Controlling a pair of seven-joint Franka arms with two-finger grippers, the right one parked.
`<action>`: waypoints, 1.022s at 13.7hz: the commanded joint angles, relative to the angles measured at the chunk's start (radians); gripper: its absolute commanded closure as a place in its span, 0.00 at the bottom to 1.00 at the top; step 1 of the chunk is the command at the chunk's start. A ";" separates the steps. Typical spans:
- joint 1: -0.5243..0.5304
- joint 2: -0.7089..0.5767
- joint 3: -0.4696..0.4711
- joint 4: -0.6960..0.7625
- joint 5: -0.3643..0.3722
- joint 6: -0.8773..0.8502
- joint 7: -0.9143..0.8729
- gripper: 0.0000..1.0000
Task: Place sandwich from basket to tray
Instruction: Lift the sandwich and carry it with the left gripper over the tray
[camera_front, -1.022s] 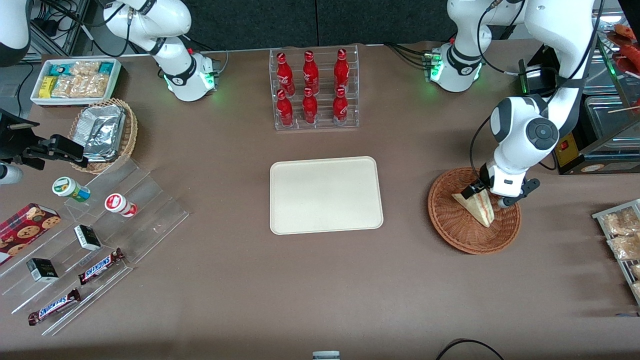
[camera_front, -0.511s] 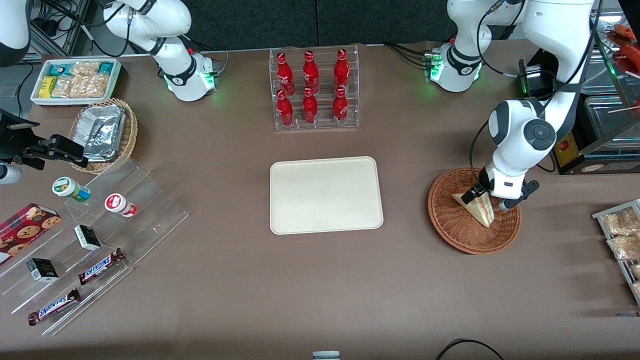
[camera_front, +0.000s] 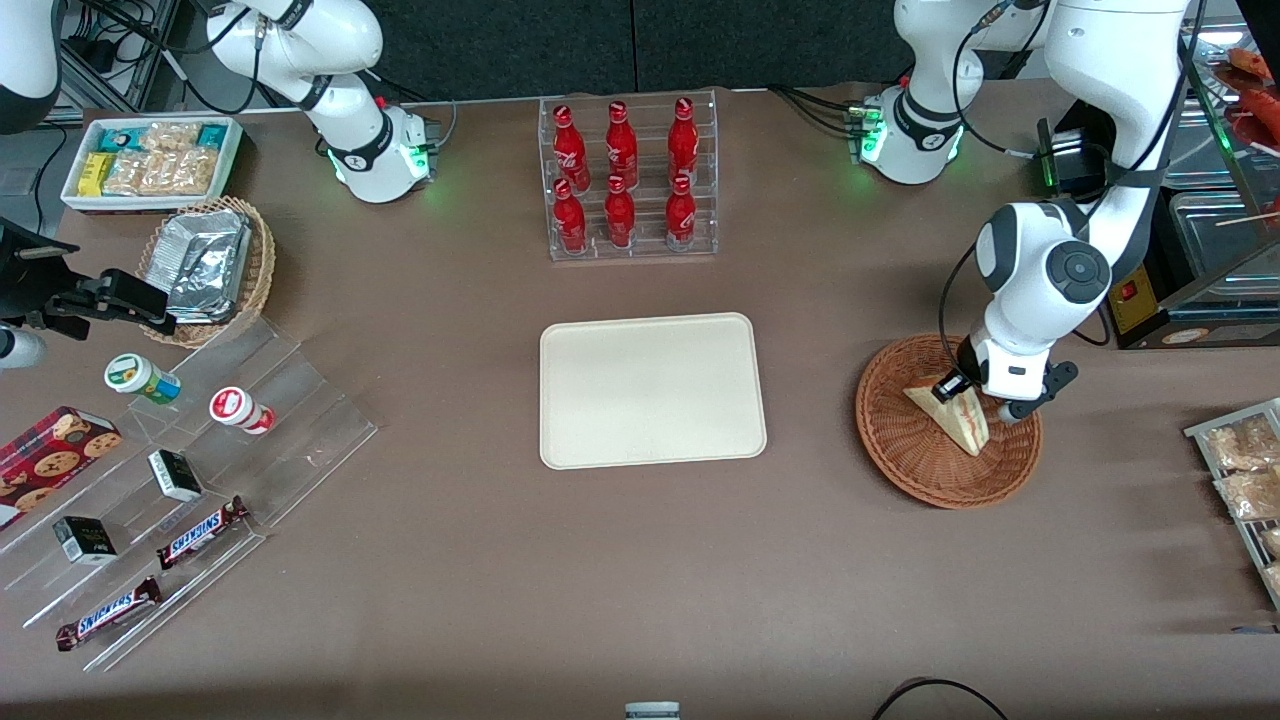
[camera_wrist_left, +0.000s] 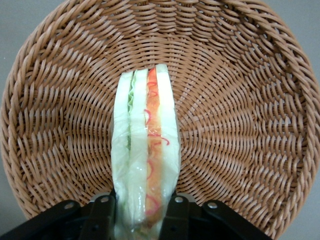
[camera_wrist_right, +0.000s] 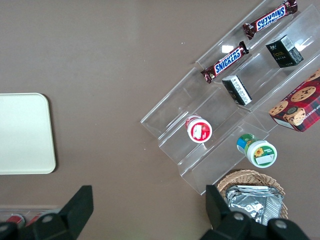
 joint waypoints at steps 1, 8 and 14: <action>-0.001 -0.016 0.002 0.059 0.005 -0.118 -0.006 1.00; -0.009 -0.088 -0.032 0.353 0.048 -0.635 -0.007 1.00; -0.009 -0.078 -0.242 0.533 0.048 -0.843 -0.017 1.00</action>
